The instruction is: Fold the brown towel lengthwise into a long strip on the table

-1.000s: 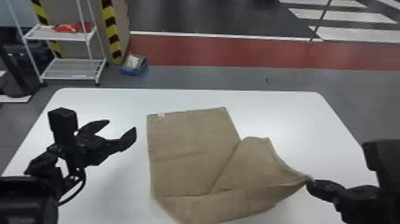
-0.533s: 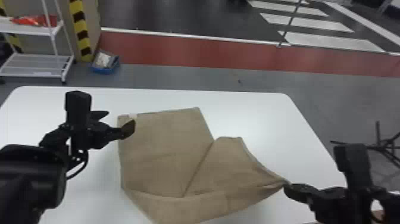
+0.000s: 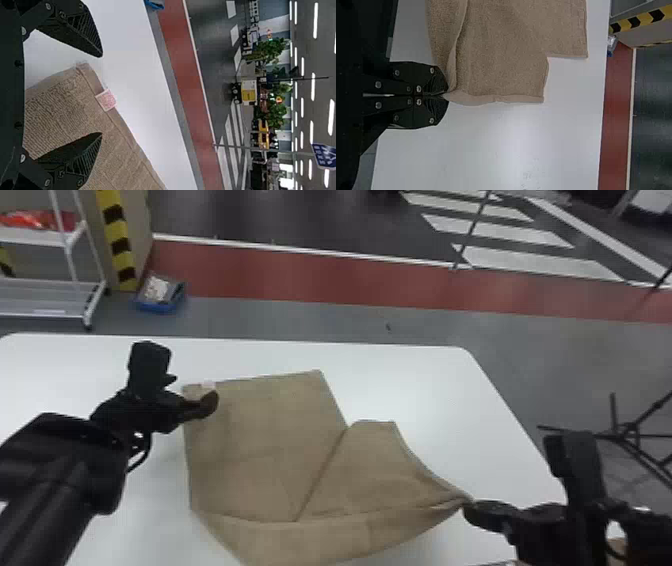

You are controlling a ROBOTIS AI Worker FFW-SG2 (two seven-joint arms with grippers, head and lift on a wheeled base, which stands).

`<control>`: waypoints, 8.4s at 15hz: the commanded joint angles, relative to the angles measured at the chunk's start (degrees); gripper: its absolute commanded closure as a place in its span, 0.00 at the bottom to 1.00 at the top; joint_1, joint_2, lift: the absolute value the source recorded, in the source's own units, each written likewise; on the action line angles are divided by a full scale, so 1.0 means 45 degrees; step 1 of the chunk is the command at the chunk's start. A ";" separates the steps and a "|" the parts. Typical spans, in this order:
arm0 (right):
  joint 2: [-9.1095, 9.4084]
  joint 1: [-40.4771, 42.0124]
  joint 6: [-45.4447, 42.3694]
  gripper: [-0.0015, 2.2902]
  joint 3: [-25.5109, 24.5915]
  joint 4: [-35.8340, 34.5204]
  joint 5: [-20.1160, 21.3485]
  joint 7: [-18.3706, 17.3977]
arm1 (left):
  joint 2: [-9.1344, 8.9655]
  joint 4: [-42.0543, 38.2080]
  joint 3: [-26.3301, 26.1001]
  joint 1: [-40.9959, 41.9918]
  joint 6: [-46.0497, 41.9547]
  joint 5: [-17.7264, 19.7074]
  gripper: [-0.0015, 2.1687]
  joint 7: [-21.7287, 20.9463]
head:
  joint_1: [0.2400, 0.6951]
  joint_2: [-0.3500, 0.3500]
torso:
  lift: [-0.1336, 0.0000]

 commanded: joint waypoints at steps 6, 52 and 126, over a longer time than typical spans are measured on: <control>-0.0060 -0.0334 0.0132 0.58 0.0130 0.0090 -0.0281 0.0104 | -0.0002 0.0807 0.0055 -0.0127 0.0021 -0.1189 0.25 -0.0341 | 1.00 0.17 | 0.30; -0.5509 -0.3635 -1.2563 0.26 0.4388 0.9328 0.6829 0.5553 | -0.0192 -1.5111 0.5641 1.3252 0.2052 0.0843 0.04 -0.1103 | 1.00 0.31 | 0.30; -0.3302 -0.4436 -1.1860 0.84 -0.1277 0.8547 -0.0222 -0.0306 | 0.0095 -1.7611 0.7692 1.0986 0.3302 -0.0896 0.68 -0.3915 | 0.95 0.32 | 0.30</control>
